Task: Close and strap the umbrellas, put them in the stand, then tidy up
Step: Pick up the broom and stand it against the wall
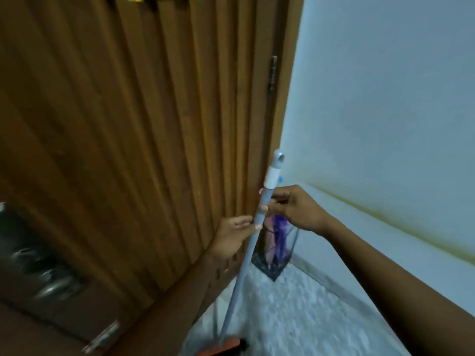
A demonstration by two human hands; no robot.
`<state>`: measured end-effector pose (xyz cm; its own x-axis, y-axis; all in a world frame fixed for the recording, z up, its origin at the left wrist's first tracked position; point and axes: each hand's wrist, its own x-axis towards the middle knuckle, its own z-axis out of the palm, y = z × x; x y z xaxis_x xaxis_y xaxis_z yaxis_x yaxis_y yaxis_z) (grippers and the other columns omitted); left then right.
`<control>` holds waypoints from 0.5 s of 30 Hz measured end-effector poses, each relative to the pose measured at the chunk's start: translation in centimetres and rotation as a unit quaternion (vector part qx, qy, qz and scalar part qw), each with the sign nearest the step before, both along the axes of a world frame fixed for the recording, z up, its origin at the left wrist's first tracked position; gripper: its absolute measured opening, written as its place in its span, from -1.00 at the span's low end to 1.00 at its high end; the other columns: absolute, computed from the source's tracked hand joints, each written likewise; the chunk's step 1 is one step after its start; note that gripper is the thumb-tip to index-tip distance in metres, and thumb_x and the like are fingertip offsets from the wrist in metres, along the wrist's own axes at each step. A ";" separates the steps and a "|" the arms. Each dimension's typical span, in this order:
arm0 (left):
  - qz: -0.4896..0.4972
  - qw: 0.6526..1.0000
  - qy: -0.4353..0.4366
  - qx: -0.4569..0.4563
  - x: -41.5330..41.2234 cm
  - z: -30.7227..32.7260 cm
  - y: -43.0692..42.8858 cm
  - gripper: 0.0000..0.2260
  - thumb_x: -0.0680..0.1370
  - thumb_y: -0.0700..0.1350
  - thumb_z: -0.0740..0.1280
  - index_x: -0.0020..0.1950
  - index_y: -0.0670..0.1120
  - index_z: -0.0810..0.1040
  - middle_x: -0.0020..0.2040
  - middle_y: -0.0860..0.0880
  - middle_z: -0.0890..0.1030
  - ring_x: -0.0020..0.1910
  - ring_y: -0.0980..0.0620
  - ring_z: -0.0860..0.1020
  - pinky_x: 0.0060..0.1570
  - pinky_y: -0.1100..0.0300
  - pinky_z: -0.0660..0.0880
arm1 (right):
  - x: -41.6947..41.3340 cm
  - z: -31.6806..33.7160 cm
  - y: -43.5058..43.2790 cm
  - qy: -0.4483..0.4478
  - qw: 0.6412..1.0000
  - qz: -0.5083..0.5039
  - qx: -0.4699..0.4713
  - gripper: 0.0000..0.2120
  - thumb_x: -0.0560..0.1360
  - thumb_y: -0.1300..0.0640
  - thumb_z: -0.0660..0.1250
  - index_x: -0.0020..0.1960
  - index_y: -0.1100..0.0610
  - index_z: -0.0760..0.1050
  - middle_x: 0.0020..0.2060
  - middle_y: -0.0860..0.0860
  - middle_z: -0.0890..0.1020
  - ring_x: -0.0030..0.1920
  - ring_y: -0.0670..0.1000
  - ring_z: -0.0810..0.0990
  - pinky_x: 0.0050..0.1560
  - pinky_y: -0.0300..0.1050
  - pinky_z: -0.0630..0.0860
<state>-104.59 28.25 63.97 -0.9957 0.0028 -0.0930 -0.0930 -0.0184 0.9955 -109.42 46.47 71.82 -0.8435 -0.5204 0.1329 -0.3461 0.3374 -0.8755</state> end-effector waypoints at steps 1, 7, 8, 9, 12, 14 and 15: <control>-0.017 1.000 0.008 0.007 -0.7 0.1 2.7 -0.90 0.52 -0.34 0.41 -0.08 -0.17 0.67 -0.34 0.10 0.67 -0.36 0.22 0.55 -0.27 0.34 0.52 | 0.4 0.5 2.7 0.008 0.999 -0.037 0.000 -0.89 0.50 0.21 0.49 -0.09 0.27 0.65 -0.28 0.20 0.68 -0.27 -0.05 0.60 -0.14 0.06 0.59; -0.156 0.987 0.030 -0.003 -5.4 1.5 17.5 -0.93 0.56 -0.22 0.40 -0.06 -0.11 0.68 -0.22 0.00 0.65 -0.25 0.14 0.52 -0.22 0.28 0.47 | 1.4 2.1 17.3 0.019 0.979 -0.202 -0.030 -0.89 0.53 0.16 0.47 -0.06 0.23 0.68 -0.27 0.11 0.71 -0.29 0.02 0.67 -0.12 0.12 0.63; -0.177 0.984 0.028 -0.006 -6.2 1.7 19.8 -0.93 0.56 -0.17 0.41 -0.07 -0.07 0.70 -0.17 -0.05 0.64 -0.19 0.09 0.52 -0.18 0.26 0.48 | 0.9 2.2 19.5 0.020 0.975 -0.218 -0.032 -0.87 0.53 0.16 0.47 -0.06 0.24 0.67 -0.25 0.13 0.71 -0.28 0.01 0.67 -0.09 0.14 0.63; -0.192 0.981 0.027 -0.006 -7.1 1.7 22.1 -0.93 0.55 -0.10 0.44 -0.11 -0.01 0.71 -0.14 -0.07 0.63 -0.15 0.05 0.52 -0.14 0.21 0.48 | 0.5 2.2 21.8 0.022 0.972 -0.234 -0.032 -0.86 0.53 0.15 0.47 -0.07 0.24 0.67 -0.24 0.15 0.71 -0.27 -0.01 0.66 -0.07 0.15 0.63; -0.236 0.971 0.021 -0.029 -10.4 1.0 28.7 -0.79 0.43 0.12 0.48 -0.16 -0.01 0.73 -0.14 -0.07 0.63 -0.12 0.01 0.53 -0.02 0.05 0.52 | -1.2 1.6 28.7 0.016 0.963 -0.267 -0.032 -0.83 0.52 0.09 0.47 -0.12 0.22 0.66 -0.28 0.15 0.68 -0.27 0.00 0.61 -0.05 0.19 0.61; -0.273 0.961 0.015 -0.038 -12.6 0.6 33.4 -0.80 0.51 0.03 0.46 -0.15 -0.10 0.72 -0.13 -0.07 0.64 -0.10 0.01 0.55 0.12 -0.06 0.57 | -2.4 1.0 33.5 0.010 0.959 -0.281 -0.030 -0.78 0.51 0.02 0.47 -0.14 0.20 0.65 -0.27 0.21 0.64 -0.26 0.00 0.56 -0.06 0.21 0.59; -0.291 0.956 0.014 -0.034 -13.5 0.6 35.8 -0.84 0.55 -0.05 0.43 -0.15 -0.10 0.72 -0.12 -0.07 0.64 -0.08 0.01 0.56 0.18 -0.10 0.55 | -3.0 0.9 35.8 0.005 0.957 -0.288 -0.028 -0.77 0.51 0.01 0.47 -0.12 0.19 0.66 -0.24 0.25 0.63 -0.24 -0.01 0.55 -0.05 0.21 0.59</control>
